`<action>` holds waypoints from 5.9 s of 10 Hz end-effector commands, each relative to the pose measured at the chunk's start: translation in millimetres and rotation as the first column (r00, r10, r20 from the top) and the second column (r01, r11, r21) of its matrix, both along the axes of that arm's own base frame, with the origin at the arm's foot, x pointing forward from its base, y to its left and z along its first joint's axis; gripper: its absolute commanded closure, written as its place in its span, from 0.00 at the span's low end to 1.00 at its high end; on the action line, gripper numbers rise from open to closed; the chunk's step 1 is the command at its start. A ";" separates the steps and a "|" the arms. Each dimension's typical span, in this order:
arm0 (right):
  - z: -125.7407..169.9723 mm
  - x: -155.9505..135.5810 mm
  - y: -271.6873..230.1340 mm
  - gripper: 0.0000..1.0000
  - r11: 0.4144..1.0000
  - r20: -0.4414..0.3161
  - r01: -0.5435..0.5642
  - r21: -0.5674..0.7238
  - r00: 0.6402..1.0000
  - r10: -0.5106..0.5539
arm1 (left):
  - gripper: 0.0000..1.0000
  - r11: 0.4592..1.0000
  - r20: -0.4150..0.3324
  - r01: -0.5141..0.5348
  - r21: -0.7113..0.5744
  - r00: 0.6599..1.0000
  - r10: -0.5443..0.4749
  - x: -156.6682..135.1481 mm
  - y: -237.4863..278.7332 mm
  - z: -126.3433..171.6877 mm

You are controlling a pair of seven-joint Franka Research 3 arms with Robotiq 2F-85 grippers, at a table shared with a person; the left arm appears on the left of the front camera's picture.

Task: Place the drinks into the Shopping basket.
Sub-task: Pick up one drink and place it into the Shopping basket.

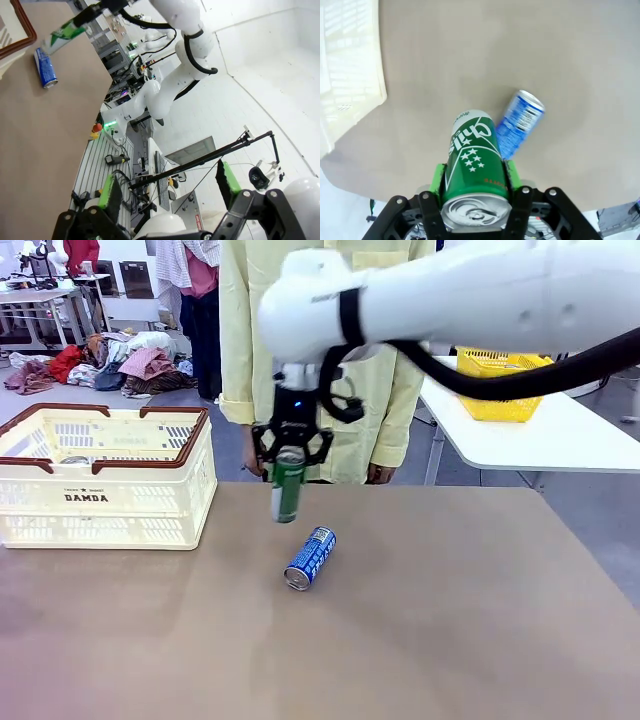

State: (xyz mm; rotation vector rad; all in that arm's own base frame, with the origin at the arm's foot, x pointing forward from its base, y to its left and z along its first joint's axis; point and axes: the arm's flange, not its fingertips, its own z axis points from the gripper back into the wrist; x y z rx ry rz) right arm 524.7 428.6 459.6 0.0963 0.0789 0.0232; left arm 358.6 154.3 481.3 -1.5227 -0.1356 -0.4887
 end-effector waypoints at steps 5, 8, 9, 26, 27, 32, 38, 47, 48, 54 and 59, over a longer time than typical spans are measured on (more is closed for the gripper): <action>-53.4 37.5 104.5 1.00 0.992 -0.097 0.051 -0.113 0.993 -0.062 | 0.00 1.000 0.002 0.006 0.003 1.000 -0.006 -3.0 5.9 2.3; -63.6 35.7 98.1 1.00 0.991 -0.093 0.057 -0.123 0.993 -0.069 | 0.00 1.000 0.002 0.006 0.003 1.000 -0.006 -3.0 5.9 2.3; -64.6 34.3 93.5 1.00 0.990 -0.093 0.065 -0.126 0.993 -0.077 | 0.00 1.000 0.002 0.006 0.003 1.000 -0.006 -3.0 5.9 2.3; 118.8 -24.5 -137.0 0.00 0.953 -0.047 0.276 0.122 0.961 -0.273 | 0.00 1.000 0.002 0.006 0.003 1.000 -0.006 -3.0 5.9 2.3; 134.7 -55.7 -183.4 0.00 0.967 -0.003 0.211 0.139 0.977 -0.213 | 0.00 1.000 0.002 0.006 0.003 1.000 -0.006 -3.0 5.9 2.3; 144.4 -186.6 -351.5 0.00 0.961 0.075 -0.192 0.201 0.981 0.180 | 0.00 1.000 0.002 0.006 0.003 1.000 -0.006 -3.0 5.9 2.3; 41.5 -231.9 -410.8 0.00 0.961 0.189 -0.206 0.185 0.967 0.171 | 0.00 1.000 0.002 0.006 0.003 1.000 -0.006 -3.0 5.9 2.3; 59.7 -232.4 -406.3 0.00 0.964 0.163 -0.212 0.158 0.969 0.187 | 0.00 1.000 0.002 0.006 0.003 1.000 -0.006 -3.0 5.9 2.3; 59.7 -232.4 -406.3 0.00 0.964 0.163 -0.212 0.158 0.969 0.187 | 0.00 1.000 -0.001 -0.003 0.001 1.000 0.003 0.1 0.4 -0.7; 59.7 -232.4 -406.3 0.00 0.964 0.163 -0.212 0.158 0.969 0.187 | 0.00 0.647 -0.100 0.197 0.736 0.978 -0.184 122.0 -250.0 41.7; 59.7 -232.4 -406.3 0.00 0.964 0.163 -0.212 0.158 0.969 0.187 | 0.00 0.513 -0.077 -0.062 0.856 0.966 0.245 153.2 -389.2 12.8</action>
